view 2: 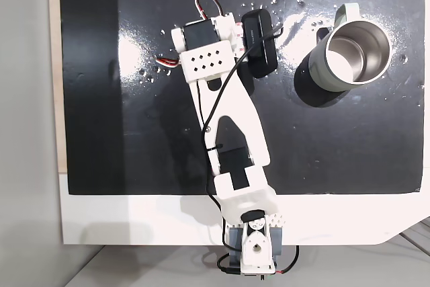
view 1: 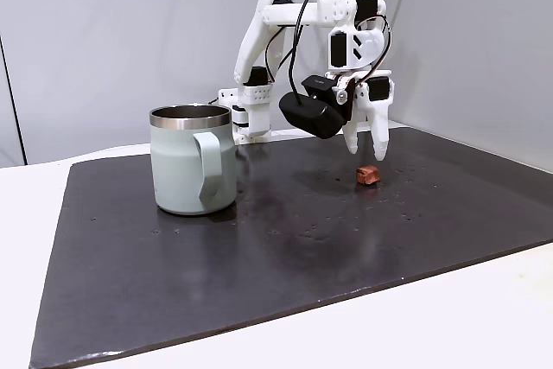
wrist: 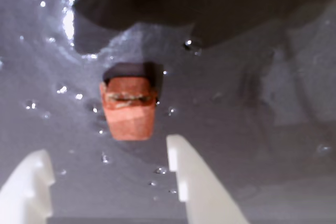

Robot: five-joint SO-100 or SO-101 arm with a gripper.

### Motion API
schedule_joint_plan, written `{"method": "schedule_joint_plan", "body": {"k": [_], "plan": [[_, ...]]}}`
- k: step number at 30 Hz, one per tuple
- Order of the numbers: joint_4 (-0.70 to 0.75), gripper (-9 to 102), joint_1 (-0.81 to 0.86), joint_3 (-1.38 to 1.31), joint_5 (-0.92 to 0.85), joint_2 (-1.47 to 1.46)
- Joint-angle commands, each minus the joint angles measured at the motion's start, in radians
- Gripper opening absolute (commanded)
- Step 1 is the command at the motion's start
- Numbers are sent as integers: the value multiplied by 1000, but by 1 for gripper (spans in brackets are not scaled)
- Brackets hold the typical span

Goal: Grasp a cube and put it in the cup.

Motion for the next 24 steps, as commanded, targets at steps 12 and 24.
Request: {"method": "schedule_joint_plan", "body": {"k": [12, 24], "plan": [[3, 24, 2, -130, 12, -117], [-12, 23, 2, -132, 12, -167]]}}
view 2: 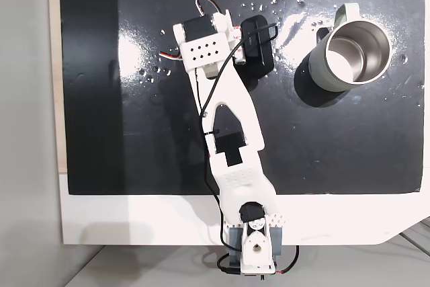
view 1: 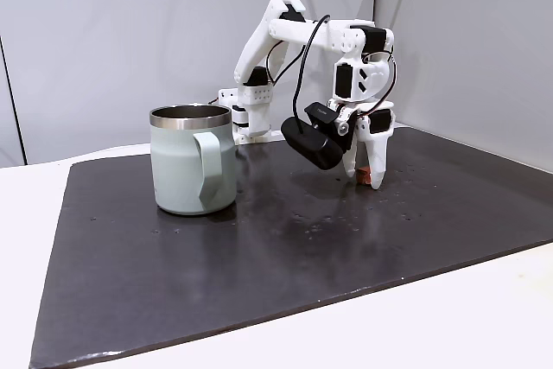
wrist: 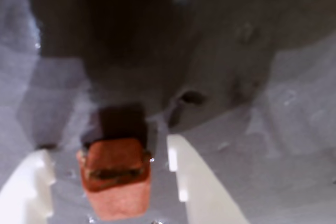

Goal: Grasp a cube and put it in the cup.

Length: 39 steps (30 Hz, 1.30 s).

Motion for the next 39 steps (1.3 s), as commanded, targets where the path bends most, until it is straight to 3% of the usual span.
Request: {"method": "schedule_joint_plan", "body": {"k": [1, 13, 23, 32, 39], "plan": [[0, 23, 0, -63, 3, 12], [3, 16, -25, -87, 6, 2], [29, 0, -31, -137, 0, -29], [63, 0, -26, -178, 0, -26], [181, 0, -12, -341, 11, 40]]}}
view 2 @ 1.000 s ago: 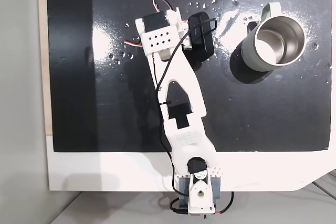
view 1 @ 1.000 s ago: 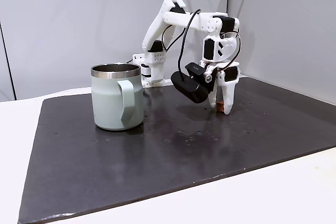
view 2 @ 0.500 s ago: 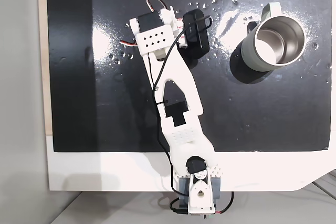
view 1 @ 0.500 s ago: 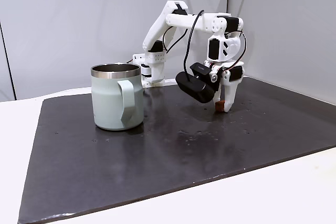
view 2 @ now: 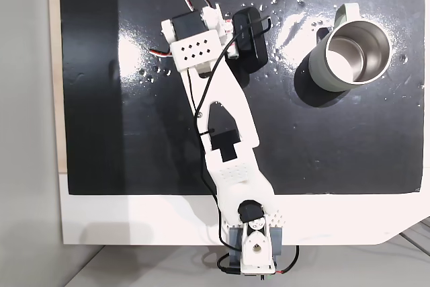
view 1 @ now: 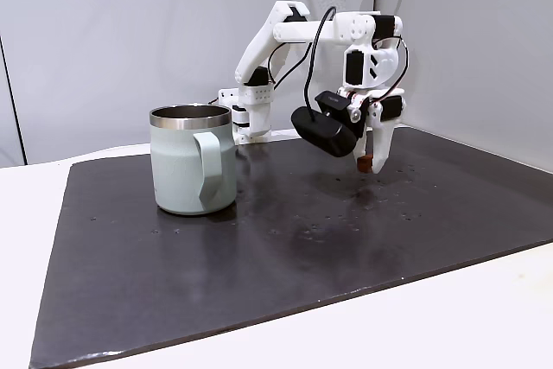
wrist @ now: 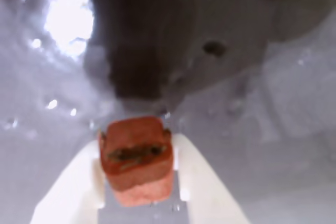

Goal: Grasp a cube and put it in the cup.

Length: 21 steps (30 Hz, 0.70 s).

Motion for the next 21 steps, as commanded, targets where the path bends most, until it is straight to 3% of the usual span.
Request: {"method": "schedule_joint_plan", "body": {"k": [1, 7, 21], "plan": [[67, 0, 21, -149, 11, 94], [195, 0, 71, -337, 18, 127], [195, 0, 160, -304, 18, 351]]}}
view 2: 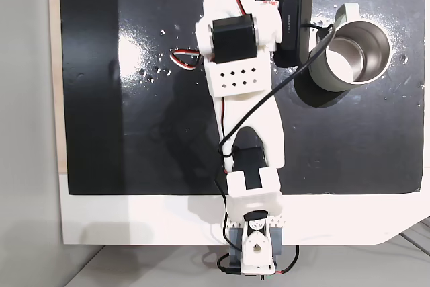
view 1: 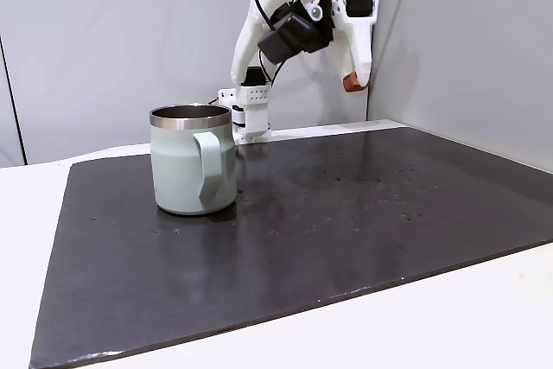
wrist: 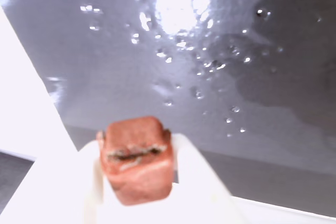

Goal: Grasp a cube and put it in the cup.

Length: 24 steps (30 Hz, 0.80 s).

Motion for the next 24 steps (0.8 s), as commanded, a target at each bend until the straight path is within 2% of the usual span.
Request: {"method": "schedule_joint_plan", "body": {"k": [1, 7, 15, 24], "plan": [[9, 0, 8, -25, -3, 94], [9, 0, 94, 5, 0, 146], [9, 0, 314, 127, 40, 293], [9, 0, 538, 235, -21, 385]]}}
